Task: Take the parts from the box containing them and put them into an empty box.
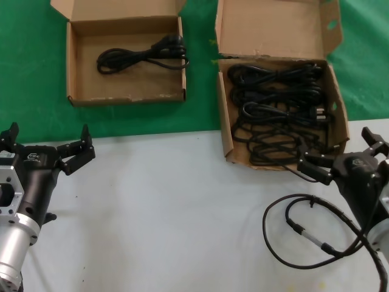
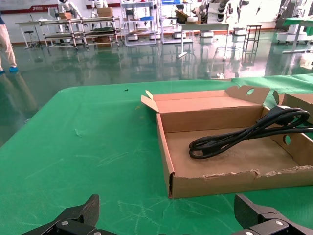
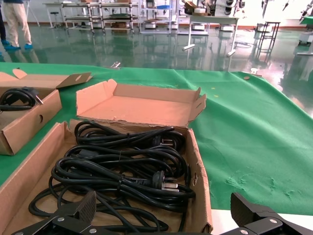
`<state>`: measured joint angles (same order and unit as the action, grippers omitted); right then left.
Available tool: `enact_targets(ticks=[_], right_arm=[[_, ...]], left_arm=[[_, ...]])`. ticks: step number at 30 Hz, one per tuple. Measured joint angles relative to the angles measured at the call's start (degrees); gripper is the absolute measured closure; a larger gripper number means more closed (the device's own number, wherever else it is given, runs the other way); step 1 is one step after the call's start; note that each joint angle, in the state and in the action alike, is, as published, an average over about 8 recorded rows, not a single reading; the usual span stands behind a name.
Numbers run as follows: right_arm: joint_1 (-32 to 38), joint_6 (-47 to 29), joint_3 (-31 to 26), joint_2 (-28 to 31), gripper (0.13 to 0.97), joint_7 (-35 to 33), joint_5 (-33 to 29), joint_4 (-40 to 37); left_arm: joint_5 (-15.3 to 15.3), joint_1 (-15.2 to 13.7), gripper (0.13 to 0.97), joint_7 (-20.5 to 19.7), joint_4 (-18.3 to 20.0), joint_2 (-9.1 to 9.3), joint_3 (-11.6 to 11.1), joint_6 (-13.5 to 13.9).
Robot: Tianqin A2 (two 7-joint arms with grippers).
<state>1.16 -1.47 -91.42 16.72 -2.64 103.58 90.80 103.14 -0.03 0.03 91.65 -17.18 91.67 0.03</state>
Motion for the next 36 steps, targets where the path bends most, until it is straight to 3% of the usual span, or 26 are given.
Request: enact_targets(ticks=[36], right_arm=[[0.00,0.00,0.00,0.00,0.129,0.00,0.00,0.00]], left_arm=[[0.00,0.00,0.132,0.00,0.00,0.00,0.00,0.00]])
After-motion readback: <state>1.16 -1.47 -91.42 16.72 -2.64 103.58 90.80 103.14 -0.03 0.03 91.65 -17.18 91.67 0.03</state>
